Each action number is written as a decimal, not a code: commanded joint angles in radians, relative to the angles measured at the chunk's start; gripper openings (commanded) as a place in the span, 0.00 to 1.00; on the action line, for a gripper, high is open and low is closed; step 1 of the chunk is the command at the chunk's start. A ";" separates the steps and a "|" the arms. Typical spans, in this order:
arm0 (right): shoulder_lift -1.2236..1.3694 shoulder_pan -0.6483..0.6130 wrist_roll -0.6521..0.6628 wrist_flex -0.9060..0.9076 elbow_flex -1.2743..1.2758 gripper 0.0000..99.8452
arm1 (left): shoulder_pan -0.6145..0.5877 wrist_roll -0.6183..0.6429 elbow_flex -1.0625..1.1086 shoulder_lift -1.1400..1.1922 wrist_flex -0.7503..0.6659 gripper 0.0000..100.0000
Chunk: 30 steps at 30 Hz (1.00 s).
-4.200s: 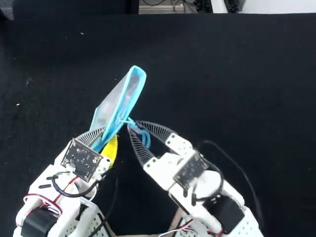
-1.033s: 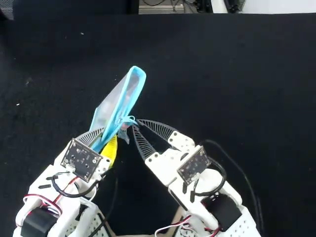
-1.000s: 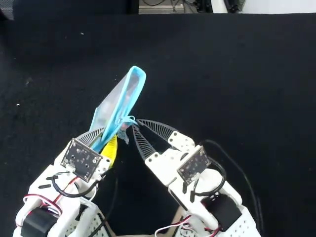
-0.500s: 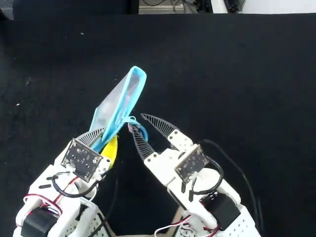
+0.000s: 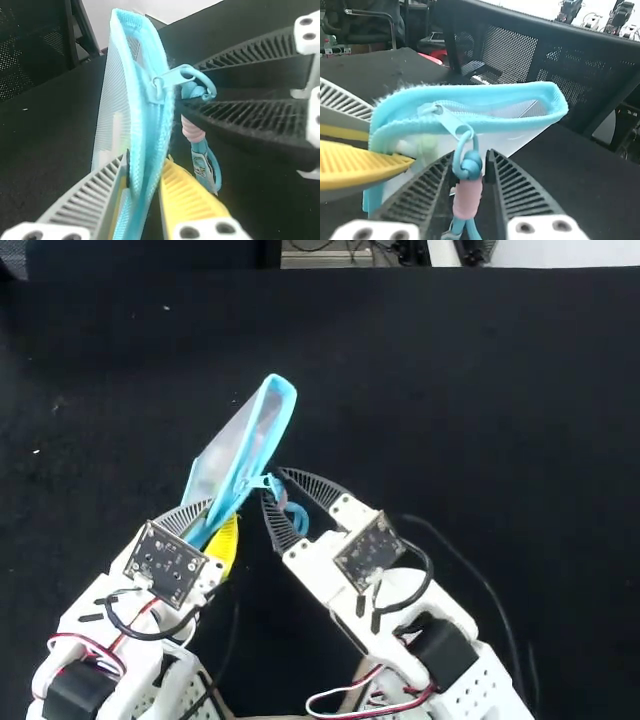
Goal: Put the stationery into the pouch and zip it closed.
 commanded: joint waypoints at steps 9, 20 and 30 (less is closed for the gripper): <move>-0.081 0.009 0.002 -0.002 -0.041 0.09 | 0.013 0.012 0.024 0.003 0.015 0.03; -0.082 0.009 0.003 -0.009 -0.005 0.06 | 0.013 0.014 0.024 0.003 0.015 0.03; -0.090 0.064 0.008 -0.011 -0.036 0.01 | 0.013 0.014 0.024 0.003 0.015 0.03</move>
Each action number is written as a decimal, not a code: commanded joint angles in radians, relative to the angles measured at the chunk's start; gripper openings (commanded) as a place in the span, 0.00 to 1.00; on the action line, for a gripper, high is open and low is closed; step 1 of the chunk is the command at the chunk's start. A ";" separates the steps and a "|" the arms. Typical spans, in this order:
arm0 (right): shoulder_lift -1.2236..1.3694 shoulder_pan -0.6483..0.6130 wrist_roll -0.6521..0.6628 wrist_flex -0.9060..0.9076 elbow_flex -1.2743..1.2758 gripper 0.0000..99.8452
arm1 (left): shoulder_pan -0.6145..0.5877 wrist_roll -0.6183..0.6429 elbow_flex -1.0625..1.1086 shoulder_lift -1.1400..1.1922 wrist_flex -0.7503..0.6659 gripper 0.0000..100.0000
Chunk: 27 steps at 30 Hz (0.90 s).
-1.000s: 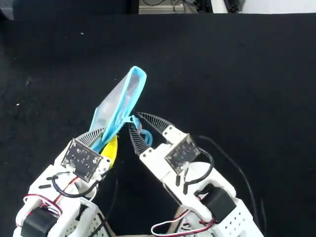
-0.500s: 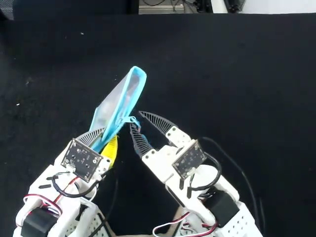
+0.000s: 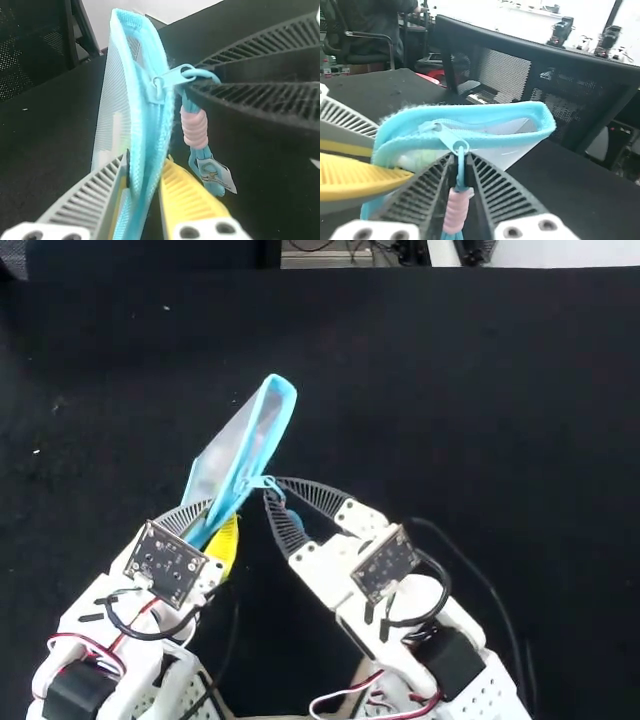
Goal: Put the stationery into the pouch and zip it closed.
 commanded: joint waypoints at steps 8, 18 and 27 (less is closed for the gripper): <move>0.016 0.107 0.035 -0.011 -0.104 0.01 | 0.013 0.014 0.024 0.003 0.015 0.03; 0.302 0.172 0.124 -0.031 -0.308 0.01 | 0.013 0.014 0.024 0.003 0.017 0.03; 0.473 0.181 0.129 -0.037 -0.440 0.01 | 0.013 0.014 0.024 0.003 0.017 0.03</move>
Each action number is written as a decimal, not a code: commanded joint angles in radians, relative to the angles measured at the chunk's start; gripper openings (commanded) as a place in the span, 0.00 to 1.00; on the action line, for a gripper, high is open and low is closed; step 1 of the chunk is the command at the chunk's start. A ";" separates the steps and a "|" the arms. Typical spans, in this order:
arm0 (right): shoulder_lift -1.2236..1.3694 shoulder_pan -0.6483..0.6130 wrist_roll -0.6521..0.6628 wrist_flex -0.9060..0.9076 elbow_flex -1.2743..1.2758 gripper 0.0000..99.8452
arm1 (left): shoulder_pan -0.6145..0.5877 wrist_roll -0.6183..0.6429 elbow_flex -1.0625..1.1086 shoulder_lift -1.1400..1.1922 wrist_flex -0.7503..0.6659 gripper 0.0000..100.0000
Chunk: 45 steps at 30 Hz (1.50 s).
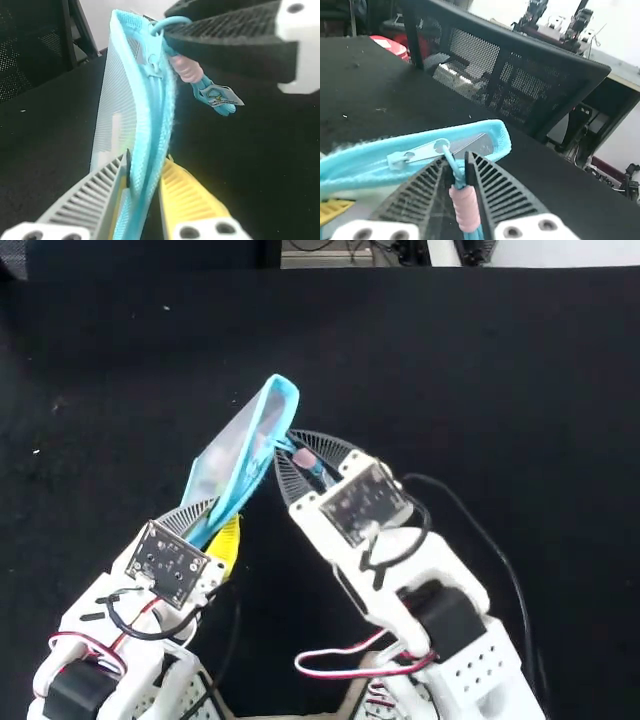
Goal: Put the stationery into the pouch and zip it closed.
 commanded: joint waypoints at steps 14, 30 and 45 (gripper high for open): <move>0.246 0.221 0.011 -0.259 -0.113 0.01 | 0.007 0.015 0.022 0.003 0.017 0.03; 0.545 0.255 0.008 -0.278 -0.375 0.01 | 0.007 0.015 0.022 0.003 0.018 0.03; 0.657 0.333 0.006 -0.278 -0.427 0.01 | 0.007 0.015 0.022 0.003 0.018 0.03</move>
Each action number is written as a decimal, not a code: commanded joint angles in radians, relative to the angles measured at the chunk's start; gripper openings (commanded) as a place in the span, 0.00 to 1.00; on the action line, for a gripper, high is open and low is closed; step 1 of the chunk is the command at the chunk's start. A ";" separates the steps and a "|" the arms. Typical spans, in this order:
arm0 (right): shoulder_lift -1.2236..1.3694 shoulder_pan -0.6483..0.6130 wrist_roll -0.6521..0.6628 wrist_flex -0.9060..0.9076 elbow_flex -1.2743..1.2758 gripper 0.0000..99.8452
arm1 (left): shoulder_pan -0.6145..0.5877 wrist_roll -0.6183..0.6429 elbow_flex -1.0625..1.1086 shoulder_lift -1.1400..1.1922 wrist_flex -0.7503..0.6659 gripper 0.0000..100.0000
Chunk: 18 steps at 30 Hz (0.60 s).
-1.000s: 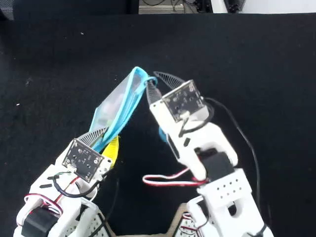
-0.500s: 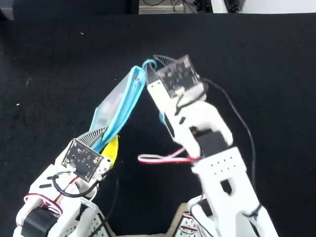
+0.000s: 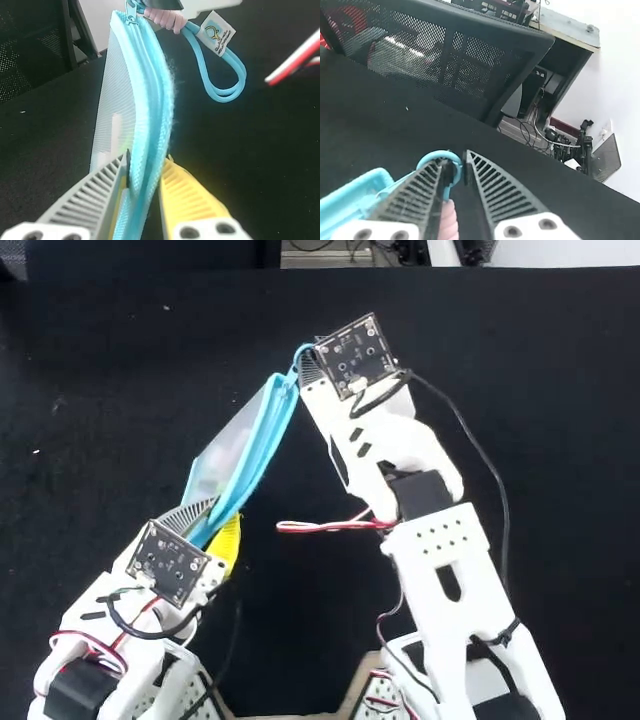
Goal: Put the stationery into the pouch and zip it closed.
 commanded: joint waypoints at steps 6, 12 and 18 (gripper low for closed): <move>0.002 0.097 0.002 0.015 -0.087 0.01 | 0.008 0.015 0.022 0.003 0.020 0.03; 0.031 0.123 0.000 0.017 -0.087 0.01 | 0.008 0.015 0.022 0.003 0.020 0.03; -0.019 0.072 -0.035 0.107 -0.087 0.03 | 0.008 0.015 0.022 0.003 0.020 0.03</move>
